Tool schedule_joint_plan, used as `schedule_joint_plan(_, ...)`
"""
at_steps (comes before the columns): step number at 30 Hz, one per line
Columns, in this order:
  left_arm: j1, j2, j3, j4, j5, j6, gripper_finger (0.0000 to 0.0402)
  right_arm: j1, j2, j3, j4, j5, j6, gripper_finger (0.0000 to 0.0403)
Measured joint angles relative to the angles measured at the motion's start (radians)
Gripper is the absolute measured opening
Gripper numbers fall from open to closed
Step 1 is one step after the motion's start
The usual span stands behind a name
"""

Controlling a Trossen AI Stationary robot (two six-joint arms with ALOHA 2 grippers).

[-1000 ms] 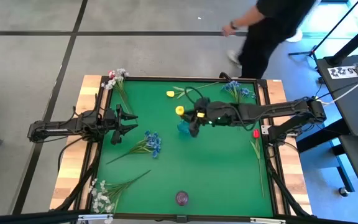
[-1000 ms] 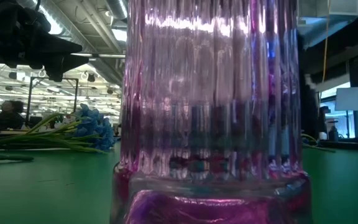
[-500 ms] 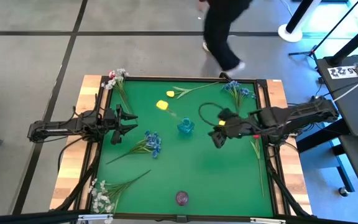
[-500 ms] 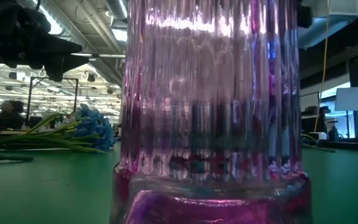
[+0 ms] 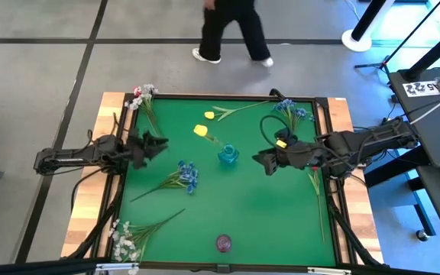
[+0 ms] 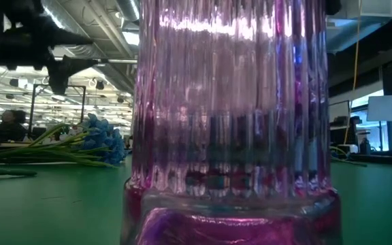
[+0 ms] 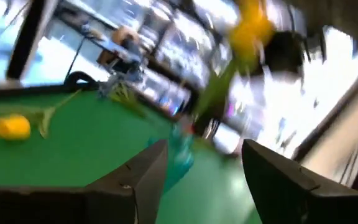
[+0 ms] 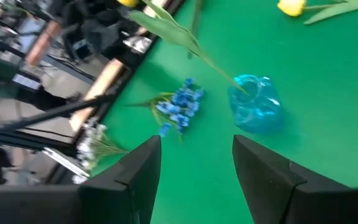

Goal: Sort flowers into vase by color
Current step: Put the bottom white flowers into the blue vase

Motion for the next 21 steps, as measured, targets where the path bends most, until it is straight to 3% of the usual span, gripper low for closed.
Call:
schedule_joint_plan(3,0.0,0.0,0.001,0.074,-0.023,-0.271,0.0202,0.0,0.0,0.0,0.027,-0.005,-0.003,0.0198)
schedule_joint_plan(7,0.0,0.0,0.0,0.195,-0.015,-0.28,0.0202,0.0,0.0,0.0,0.026,-0.017,-0.003,0.0198)
schedule_joint_plan(11,-0.014,0.009,0.081,0.239,0.1,-0.266,0.0202,0.0,0.0,0.0,0.026,0.011,-0.004,0.0198)
schedule_joint_plan(15,-0.057,0.118,0.26,0.029,0.113,-0.187,0.0202,0.0,0.0,0.0,0.026,0.051,-0.008,0.0198)
schedule_joint_plan(18,-0.102,0.267,0.401,-0.147,0.124,-0.143,0.0202,0.0,0.0,0.0,0.024,0.07,-0.014,0.0198)
schedule_joint_plan(21,-0.178,0.443,0.525,-0.272,0.204,-0.168,0.0202,0.0,0.0,0.0,0.017,0.063,-0.036,0.0198)
